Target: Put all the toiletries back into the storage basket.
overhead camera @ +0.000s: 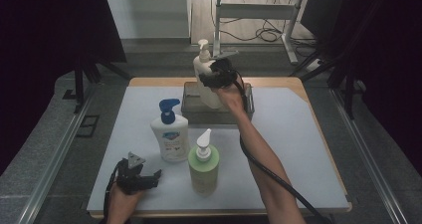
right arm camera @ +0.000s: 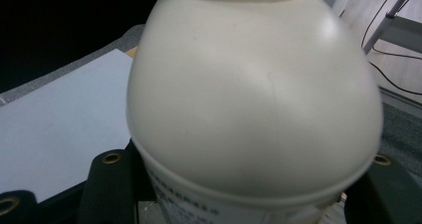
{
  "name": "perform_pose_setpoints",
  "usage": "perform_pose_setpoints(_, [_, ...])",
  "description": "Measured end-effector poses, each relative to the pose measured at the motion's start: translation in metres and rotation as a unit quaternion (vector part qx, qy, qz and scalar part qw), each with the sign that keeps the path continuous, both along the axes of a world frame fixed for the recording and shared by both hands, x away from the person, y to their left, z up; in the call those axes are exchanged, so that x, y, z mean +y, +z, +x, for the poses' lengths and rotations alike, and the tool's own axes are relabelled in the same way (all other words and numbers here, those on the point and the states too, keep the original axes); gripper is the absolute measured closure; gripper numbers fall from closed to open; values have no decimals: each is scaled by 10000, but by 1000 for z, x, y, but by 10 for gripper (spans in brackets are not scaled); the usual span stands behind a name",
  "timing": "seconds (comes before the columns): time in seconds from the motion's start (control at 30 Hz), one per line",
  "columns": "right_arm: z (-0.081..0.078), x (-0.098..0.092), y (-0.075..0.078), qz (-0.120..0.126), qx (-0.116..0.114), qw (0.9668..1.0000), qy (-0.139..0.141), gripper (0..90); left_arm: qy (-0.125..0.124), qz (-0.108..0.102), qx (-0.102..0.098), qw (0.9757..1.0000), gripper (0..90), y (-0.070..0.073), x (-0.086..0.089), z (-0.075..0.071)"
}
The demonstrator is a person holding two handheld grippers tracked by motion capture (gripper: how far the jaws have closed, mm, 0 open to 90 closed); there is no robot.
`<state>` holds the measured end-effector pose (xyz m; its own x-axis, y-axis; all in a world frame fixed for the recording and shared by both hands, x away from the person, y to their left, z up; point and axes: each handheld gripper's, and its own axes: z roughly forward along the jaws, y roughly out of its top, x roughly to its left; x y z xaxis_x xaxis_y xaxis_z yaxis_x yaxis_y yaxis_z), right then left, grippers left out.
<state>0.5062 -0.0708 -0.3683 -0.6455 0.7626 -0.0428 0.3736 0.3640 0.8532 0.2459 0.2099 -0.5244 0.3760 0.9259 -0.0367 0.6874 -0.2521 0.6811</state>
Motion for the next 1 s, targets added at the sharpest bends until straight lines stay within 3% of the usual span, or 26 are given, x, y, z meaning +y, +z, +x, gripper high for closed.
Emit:
perform_pose_setpoints(0.47, [5,21,-9,8,-99,9999,132,396,0,7,4,10000,113,0,0,0])
perform_pose_setpoints(1.0, [-5,38,-35,-9,108,9996,247,395,0,11,-1,10000,113,0,0,0])
